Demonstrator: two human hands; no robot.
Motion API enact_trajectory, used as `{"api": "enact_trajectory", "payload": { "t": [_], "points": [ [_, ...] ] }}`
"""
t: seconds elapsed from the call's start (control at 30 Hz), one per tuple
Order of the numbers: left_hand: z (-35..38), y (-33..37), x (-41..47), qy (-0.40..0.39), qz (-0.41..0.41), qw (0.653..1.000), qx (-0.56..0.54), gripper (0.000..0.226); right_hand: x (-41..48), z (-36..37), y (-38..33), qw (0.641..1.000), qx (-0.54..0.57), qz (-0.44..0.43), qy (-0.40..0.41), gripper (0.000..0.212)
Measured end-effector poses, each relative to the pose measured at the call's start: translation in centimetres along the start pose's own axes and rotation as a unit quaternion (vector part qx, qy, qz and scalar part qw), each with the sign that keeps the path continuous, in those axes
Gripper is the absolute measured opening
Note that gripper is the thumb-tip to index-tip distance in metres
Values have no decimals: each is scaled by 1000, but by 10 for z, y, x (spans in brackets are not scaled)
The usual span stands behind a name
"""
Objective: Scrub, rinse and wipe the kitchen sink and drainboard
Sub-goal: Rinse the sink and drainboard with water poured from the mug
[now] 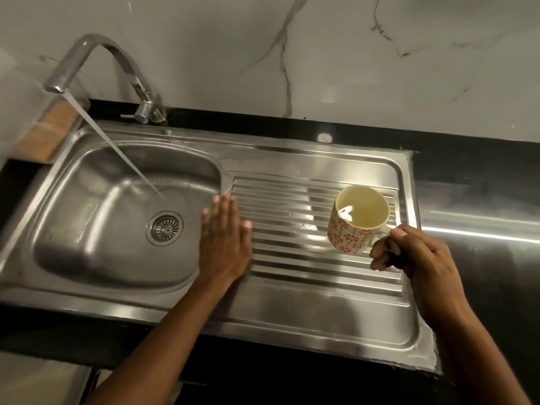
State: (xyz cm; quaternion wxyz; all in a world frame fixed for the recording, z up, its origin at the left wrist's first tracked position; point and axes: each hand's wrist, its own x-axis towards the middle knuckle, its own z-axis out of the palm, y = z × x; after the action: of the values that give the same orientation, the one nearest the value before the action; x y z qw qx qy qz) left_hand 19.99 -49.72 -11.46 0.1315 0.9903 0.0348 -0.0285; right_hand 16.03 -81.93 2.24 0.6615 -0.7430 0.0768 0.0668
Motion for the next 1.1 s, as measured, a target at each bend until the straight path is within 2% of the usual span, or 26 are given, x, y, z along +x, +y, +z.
{"api": "enact_trajectory", "payload": {
  "t": [0.1, 0.2, 0.3, 0.37, 0.47, 0.57, 0.67, 0.8, 0.93, 1.1],
  "points": [
    [3, 63, 40, -6, 105, 993, -43, 63, 3, 2, -2, 1000, -2, -3, -4, 49],
    [14, 132, 77, -59, 209, 975, -48, 66, 2, -4, -4, 1000, 1, -3, 15, 42],
    [31, 187, 107, -129, 298, 946, 9, 87, 3, -14, -7, 999, 4, -5, 45, 43],
    [42, 213, 120, -151, 328, 931, 45, 102, 7, -25, -8, 999, -8, -3, 51, 41],
    [52, 237, 126, -151, 338, 924, 93, 101, 13, -40, -12, 998, -21, 6, 58, 39],
    [55, 243, 124, -128, 320, 936, 67, 80, 17, -45, -19, 997, -25, 28, 65, 37],
    [53, 217, 126, -107, 261, 959, 26, 67, 20, -45, -20, 997, -35, 37, 61, 36],
    [42, 140, 132, -66, 211, 975, 0, 64, 26, -35, -22, 997, -40, 26, 58, 39],
    [22, 44, 135, -17, 83, 996, -7, 65, 34, -24, -14, 998, -29, 15, 47, 41],
    [0, -37, 138, -25, -35, 999, 5, 68, 46, -6, -5, 999, -35, 10, 14, 48]
  ]
}}
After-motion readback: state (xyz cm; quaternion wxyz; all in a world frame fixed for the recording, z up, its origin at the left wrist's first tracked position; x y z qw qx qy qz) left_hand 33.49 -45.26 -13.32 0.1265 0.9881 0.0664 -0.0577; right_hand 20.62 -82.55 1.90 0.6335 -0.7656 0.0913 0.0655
